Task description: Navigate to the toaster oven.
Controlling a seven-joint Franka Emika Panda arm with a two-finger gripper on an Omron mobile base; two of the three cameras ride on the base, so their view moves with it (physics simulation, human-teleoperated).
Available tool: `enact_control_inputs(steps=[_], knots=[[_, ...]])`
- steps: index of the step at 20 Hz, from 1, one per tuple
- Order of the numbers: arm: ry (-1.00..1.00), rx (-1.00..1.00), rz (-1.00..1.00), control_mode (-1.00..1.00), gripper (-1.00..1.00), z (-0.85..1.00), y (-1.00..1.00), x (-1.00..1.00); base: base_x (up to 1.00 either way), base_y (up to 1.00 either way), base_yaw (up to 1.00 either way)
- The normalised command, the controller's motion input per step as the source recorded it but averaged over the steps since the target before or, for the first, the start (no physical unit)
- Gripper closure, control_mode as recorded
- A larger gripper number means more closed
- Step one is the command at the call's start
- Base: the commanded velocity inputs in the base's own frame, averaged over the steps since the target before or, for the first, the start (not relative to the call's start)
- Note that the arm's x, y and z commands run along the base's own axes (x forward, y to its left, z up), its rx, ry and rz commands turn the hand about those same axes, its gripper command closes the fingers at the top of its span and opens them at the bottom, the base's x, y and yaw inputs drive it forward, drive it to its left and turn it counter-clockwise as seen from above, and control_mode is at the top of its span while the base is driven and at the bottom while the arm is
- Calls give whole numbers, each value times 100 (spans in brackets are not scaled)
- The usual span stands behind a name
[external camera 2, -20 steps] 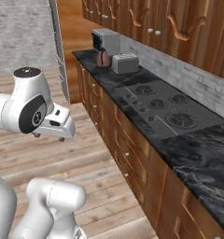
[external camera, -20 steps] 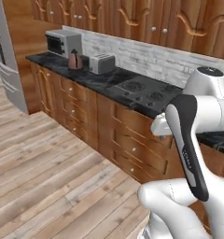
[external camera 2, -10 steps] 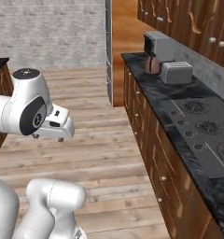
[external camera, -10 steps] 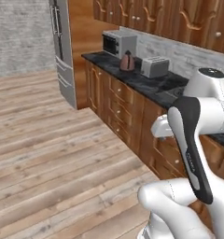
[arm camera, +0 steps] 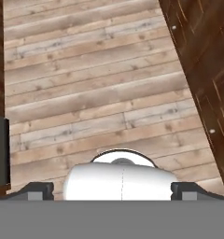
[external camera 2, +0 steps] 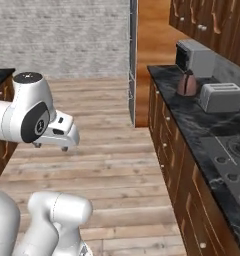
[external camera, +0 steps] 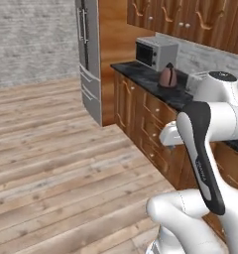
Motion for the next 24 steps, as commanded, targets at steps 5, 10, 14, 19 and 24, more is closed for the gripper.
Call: enact_control_inputs(steps=[5,10,14,19,24], knots=[[0,0,0,100,-100,0,0,0,100,43,15],[0,0,0,100,-100,0,0,0,100,40,13],[0,0,0,100,-100,0,0,0,100,43,8],[0,0,0,100,-100,0,0,0,100,44,1],[0,0,0,100,-100,0,0,0,100,48,0]])
